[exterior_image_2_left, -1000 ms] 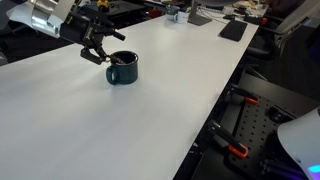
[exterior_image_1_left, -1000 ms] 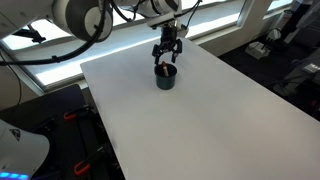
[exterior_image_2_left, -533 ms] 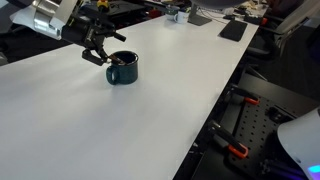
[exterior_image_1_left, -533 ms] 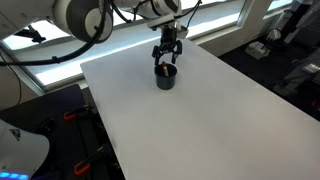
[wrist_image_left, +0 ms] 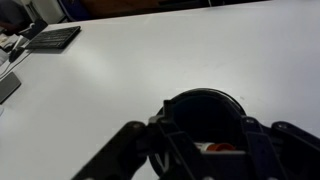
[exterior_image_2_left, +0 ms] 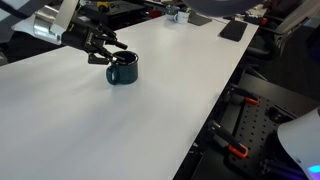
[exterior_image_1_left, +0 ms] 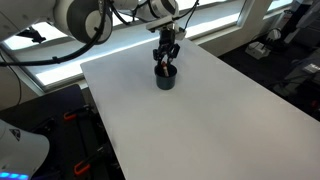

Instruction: Put the marker on the table

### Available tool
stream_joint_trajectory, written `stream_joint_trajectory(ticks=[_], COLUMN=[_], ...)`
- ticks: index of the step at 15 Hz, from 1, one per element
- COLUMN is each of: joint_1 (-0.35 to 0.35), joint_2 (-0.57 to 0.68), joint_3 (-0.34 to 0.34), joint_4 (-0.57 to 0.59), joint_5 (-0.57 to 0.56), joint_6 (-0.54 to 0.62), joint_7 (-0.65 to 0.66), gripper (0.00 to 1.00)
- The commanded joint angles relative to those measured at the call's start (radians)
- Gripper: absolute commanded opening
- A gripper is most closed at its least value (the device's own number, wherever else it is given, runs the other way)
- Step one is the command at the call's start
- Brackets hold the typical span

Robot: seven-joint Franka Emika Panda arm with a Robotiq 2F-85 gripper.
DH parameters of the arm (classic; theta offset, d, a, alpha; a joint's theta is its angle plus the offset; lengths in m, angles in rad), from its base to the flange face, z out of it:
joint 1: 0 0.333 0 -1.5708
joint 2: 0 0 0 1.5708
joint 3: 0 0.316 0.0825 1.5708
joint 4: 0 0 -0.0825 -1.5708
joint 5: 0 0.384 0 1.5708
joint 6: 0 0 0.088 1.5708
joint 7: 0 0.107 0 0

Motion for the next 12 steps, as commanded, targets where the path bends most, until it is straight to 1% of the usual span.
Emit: stream_joint_trajectory(ticks=[1, 2, 3, 5, 6, 7, 12], joint_1=[0.009, 0.01, 0.009, 0.009, 0.009, 0.009, 0.009], joint_2=[0.005, 0.005, 0.006, 0.009, 0.01, 0.012, 0.025], joint_3=[-0.005, -0.005, -0.005, -0.007, -0.007, -0.009, -0.013], joint_4=[0.006, 0.006, 0.006, 0.006, 0.008, 0.009, 0.017], joint_5=[-0.016, -0.017, -0.017, -0.024, -0.027, -0.033, -0.071], joint_6=[0.012, 0.014, 0.016, 0.025, 0.027, 0.031, 0.049], joint_7=[-0.033, -0.038, -0.045, -0.065, -0.074, -0.083, -0.13], gripper=[0.18, 0.11, 0.21, 0.45, 0.47, 0.53, 0.94])
